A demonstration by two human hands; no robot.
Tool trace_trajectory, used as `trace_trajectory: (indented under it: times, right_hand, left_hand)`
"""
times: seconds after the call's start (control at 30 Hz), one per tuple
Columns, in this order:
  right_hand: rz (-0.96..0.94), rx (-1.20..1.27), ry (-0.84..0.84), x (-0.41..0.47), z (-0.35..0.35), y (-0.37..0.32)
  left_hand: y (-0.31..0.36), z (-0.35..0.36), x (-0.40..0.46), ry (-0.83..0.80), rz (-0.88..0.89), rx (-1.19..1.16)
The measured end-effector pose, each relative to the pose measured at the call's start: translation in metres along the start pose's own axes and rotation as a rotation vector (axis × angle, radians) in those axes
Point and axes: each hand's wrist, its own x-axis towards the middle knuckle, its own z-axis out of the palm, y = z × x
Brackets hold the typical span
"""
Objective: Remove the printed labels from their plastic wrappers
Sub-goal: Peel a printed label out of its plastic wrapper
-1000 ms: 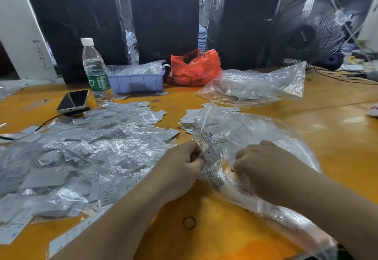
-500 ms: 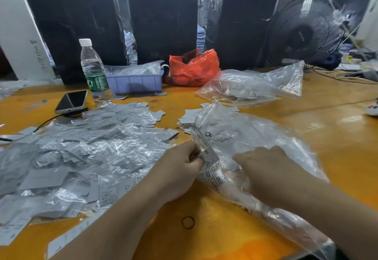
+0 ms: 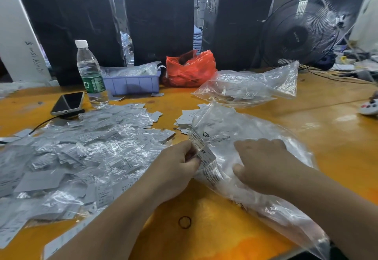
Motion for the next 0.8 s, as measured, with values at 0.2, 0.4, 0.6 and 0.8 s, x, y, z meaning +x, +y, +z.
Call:
trace_trajectory:
  times: [0.2,0.4,0.6,0.8]
  right_hand:
    - [-0.011,0.012,-0.007,0.002,0.005,-0.008]
    - [-0.102,0.042,-0.033,0.011,0.001,-0.018]
    - [-0.077,0.027,0.184,0.020,-0.009,-0.012]
    - [-0.138,0.308,0.298,0.024,-0.014,-0.001]
  left_hand:
    - [0.006,-0.004,-0.002,0.055,0.026,-0.093]
    - [0.013,-0.005,-0.003,-0.023,-0.022,-0.283]
    - [0.015,0.003,-0.001,-0.131,-0.026,-0.460]
    - [0.017,0.003,0.000,-0.192,-0.013,-0.581]
